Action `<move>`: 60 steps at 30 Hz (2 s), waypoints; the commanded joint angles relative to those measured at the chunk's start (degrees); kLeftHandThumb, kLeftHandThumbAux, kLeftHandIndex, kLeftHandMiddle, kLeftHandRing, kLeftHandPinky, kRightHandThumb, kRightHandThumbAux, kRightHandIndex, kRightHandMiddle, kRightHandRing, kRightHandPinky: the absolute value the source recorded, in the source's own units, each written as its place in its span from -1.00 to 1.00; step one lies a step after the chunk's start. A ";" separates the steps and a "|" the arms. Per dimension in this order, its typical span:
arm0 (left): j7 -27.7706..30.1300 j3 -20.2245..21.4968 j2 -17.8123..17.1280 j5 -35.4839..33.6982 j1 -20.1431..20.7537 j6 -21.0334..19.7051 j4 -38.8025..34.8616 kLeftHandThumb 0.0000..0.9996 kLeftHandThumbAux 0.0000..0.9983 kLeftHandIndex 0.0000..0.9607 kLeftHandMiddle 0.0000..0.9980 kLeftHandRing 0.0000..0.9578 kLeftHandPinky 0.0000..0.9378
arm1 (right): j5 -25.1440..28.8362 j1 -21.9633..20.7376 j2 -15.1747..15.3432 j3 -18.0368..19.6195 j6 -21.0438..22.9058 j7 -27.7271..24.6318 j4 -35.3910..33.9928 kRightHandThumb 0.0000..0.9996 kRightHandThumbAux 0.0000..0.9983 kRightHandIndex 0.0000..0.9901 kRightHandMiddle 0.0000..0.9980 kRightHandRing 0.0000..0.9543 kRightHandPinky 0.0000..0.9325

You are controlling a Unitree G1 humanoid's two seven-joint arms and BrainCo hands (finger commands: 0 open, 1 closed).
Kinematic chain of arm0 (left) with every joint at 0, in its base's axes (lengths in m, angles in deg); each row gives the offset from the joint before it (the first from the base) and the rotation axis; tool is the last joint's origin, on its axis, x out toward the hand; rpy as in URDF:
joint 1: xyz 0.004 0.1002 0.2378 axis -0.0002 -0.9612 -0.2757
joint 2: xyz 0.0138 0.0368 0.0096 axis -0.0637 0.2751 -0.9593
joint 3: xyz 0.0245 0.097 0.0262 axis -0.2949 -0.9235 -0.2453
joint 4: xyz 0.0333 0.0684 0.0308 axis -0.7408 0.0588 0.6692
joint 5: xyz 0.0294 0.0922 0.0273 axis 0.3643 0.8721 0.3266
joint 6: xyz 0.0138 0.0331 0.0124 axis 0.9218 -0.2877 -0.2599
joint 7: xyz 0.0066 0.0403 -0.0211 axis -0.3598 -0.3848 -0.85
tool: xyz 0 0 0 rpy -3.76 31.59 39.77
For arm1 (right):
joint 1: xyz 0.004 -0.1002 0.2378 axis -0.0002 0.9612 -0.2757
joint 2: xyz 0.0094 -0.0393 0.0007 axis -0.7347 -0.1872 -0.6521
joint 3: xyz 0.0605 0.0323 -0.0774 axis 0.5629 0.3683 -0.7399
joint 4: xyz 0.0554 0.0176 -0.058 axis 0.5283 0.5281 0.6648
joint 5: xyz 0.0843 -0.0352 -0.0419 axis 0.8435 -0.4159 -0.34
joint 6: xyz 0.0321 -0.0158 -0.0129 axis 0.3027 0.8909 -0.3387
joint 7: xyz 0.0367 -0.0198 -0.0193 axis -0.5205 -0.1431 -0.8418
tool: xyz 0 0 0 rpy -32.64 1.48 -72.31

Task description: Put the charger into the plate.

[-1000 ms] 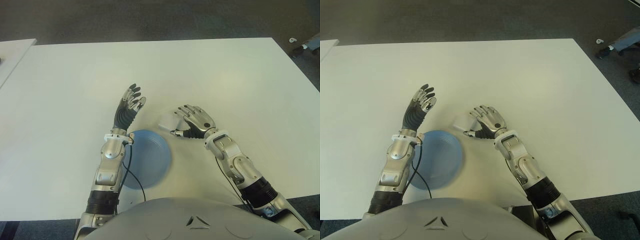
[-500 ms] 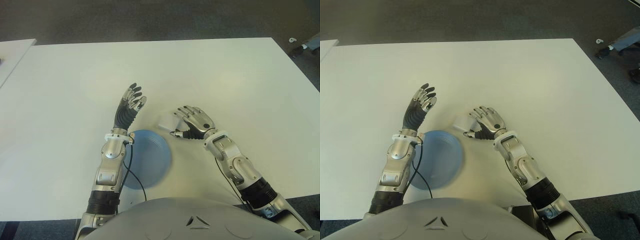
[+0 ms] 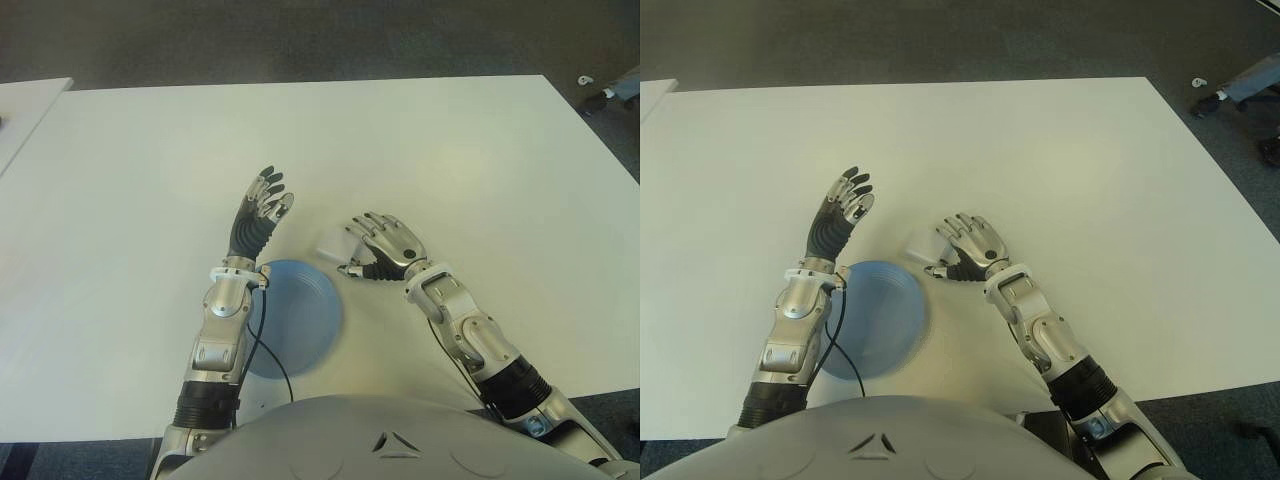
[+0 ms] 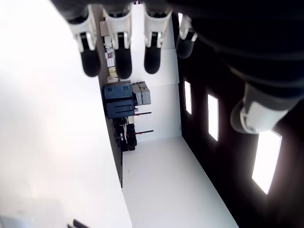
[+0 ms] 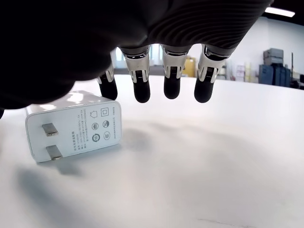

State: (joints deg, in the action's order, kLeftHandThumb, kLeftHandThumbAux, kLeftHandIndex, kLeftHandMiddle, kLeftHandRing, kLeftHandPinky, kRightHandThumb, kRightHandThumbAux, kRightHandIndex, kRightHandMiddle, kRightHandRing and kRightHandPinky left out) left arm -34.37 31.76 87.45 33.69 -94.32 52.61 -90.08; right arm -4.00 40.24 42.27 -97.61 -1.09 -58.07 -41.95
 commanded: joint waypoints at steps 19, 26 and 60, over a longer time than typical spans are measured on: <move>-0.49 -1.19 0.82 0.33 -1.04 -0.57 -1.20 -1.00 -0.03 -1.00 -0.69 -0.66 -0.62 | -2.59 -0.41 -1.72 -2.53 1.29 -0.10 2.75 -0.53 -0.81 -1.00 -1.00 -1.00 -1.00; -0.39 -1.58 0.97 0.18 -1.22 -1.05 -1.67 -1.00 -0.01 -1.00 -0.70 -0.67 -0.64 | -3.16 -1.02 -2.42 -3.33 1.84 -0.90 3.76 -0.54 -0.80 -1.00 -1.00 -1.00 -1.00; -1.40 -3.16 2.51 1.21 -2.35 -1.92 -3.71 -1.00 0.03 -1.00 -0.75 -0.71 -0.66 | -2.31 -5.25 -3.73 -5.40 0.85 2.92 11.88 -0.52 -0.76 -1.00 -1.00 -1.00 -1.00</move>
State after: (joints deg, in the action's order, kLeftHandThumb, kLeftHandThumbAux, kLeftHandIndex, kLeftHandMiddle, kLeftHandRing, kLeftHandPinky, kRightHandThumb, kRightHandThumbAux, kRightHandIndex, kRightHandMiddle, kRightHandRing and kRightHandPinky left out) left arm -35.00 29.04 89.59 34.33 -96.08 51.85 -93.39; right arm -6.71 35.78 38.70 -102.18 0.17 -54.99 -32.41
